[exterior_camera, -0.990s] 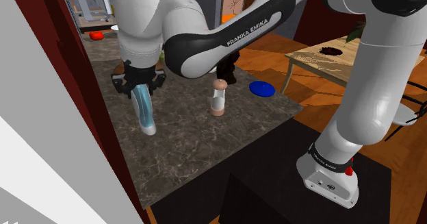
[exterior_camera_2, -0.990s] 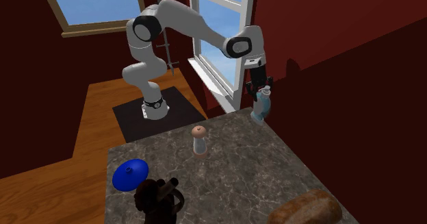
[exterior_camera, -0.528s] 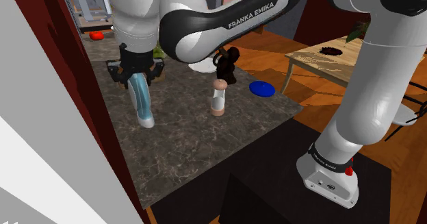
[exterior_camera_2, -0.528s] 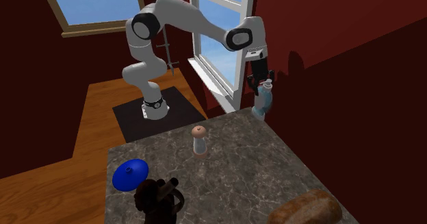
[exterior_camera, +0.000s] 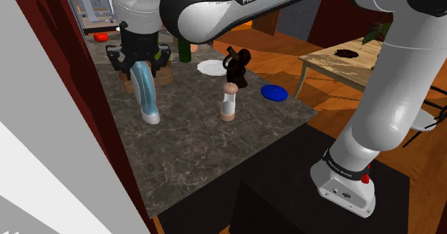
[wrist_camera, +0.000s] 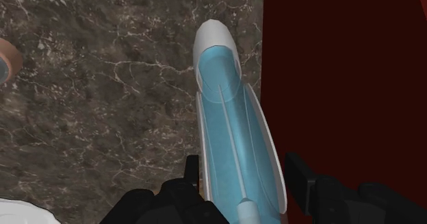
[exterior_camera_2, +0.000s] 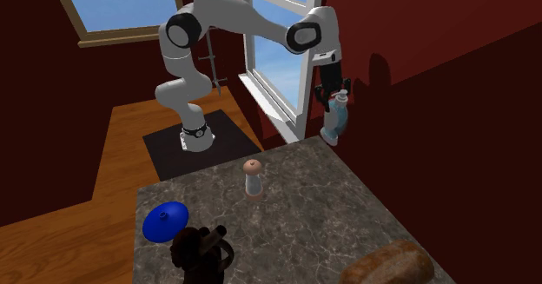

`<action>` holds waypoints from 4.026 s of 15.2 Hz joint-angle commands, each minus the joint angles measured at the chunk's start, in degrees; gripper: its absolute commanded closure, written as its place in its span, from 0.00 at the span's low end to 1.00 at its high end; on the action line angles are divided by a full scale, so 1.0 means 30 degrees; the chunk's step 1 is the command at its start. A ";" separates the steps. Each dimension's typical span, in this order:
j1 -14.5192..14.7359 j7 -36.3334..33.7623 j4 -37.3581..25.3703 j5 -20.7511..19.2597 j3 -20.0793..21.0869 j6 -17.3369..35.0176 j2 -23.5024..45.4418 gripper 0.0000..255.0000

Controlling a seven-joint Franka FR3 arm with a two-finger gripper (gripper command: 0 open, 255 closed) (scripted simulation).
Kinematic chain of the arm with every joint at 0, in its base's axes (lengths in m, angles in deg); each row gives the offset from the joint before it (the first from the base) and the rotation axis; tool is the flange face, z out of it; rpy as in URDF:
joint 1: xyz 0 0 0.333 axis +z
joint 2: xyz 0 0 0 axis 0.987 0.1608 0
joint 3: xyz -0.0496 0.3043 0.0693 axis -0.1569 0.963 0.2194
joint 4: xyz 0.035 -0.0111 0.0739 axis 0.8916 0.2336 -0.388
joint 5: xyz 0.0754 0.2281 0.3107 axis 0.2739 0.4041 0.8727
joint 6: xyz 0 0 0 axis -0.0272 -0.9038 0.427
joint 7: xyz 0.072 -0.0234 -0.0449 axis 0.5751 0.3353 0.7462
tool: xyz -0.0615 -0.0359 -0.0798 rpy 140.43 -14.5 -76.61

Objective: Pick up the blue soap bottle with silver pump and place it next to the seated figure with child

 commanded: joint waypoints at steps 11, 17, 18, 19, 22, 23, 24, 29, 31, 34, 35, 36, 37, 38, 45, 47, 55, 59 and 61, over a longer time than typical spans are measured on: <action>0.0283 0.1105 -0.2986 0.0578 0.0238 -0.2835 -0.0018 1.00; 0.0626 0.1520 -0.4810 0.0523 0.0315 -0.4412 0.0279 1.00; 0.0703 0.1581 -0.5143 0.0488 0.0325 -0.4688 0.0353 1.00; 0.0787 0.1640 -0.5485 0.0446 0.0333 -0.4969 0.0433 1.00; 0.1082 0.1809 -0.6570 0.0272 0.0355 -0.5841 0.0721 1.00; 0.1196 0.1863 -0.6953 0.0197 0.0360 -0.6142 0.0833 1.00; 0.1321 0.1916 -0.7347 0.0114 0.0363 -0.6448 0.0952 1.00; 0.0144 0.3053 -0.6842 0.1124 0.0281 -0.6228 -0.0011 1.00; -0.1137 0.4190 -0.5629 0.2329 0.0056 -0.5420 -0.1176 1.00; -0.2602 0.6020 -0.4106 0.4038 -0.0607 -0.4394 -0.2723 1.00; -0.2987 0.6638 -0.3671 0.4558 -0.0887 -0.4103 -0.3171 1.00; -0.3344 0.7254 -0.3270 0.5046 -0.1172 -0.3838 -0.3582 1.00; -0.3651 0.7864 -0.2901 0.5503 -0.1485 -0.3595 -0.3957 1.00; -0.3913 0.8466 -0.2563 0.5927 -0.1822 -0.3374 -0.4294 1.00; -0.5407 1.2404 -0.0990 0.8115 -0.4063 -0.2291 -0.5725 1.00; -0.5757 1.3441 -0.0776 0.8541 -0.4672 -0.2095 -0.5873 1.00; -0.7092 1.7257 -0.0895 0.9699 -0.6857 -0.1679 -0.5529 1.00; -0.7790 1.8991 -0.1540 1.0068 -0.7757 -0.1683 -0.4861 1.00; -0.8145 1.9814 -0.2015 1.0217 -0.8160 -0.1741 -0.4412 1.00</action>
